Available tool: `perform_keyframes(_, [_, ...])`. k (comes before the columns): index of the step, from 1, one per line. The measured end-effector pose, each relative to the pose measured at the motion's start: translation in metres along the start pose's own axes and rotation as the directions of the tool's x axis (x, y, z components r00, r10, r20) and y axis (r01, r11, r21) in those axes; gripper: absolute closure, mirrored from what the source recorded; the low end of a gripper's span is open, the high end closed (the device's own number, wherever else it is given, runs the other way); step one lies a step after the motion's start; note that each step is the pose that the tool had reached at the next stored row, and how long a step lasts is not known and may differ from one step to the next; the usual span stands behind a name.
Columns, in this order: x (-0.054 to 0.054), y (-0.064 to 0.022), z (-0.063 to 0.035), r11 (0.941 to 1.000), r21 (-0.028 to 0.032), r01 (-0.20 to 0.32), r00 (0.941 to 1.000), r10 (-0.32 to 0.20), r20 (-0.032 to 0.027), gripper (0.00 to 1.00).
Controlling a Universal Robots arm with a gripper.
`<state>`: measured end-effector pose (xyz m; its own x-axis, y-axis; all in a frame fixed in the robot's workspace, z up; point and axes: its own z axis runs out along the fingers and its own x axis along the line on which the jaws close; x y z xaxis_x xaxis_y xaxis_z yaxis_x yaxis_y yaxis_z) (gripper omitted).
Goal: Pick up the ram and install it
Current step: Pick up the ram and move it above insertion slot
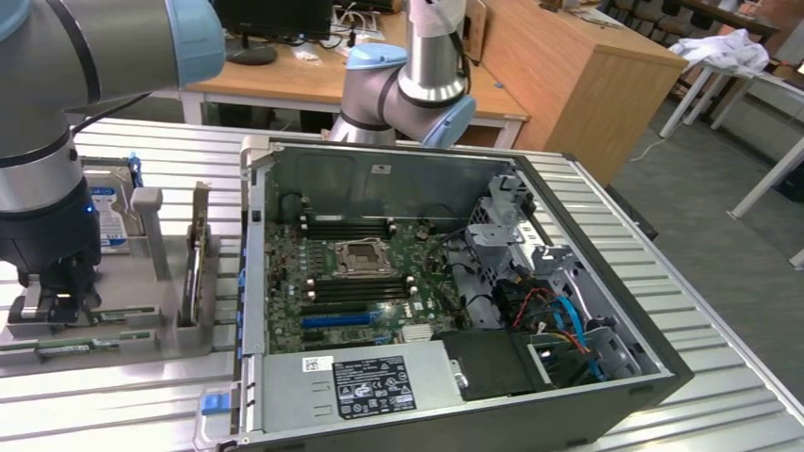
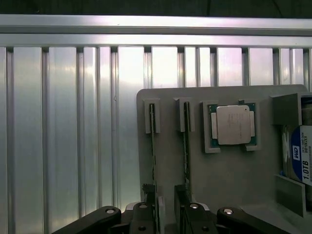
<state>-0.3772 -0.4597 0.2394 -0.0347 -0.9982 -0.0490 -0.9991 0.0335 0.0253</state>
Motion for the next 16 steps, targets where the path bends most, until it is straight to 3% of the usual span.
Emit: perform_keyframes(16, [0.0003,-0.0001,0.0054,1.0000,-0.0001,0.000,1.0000,0.000,0.0000,0.70])
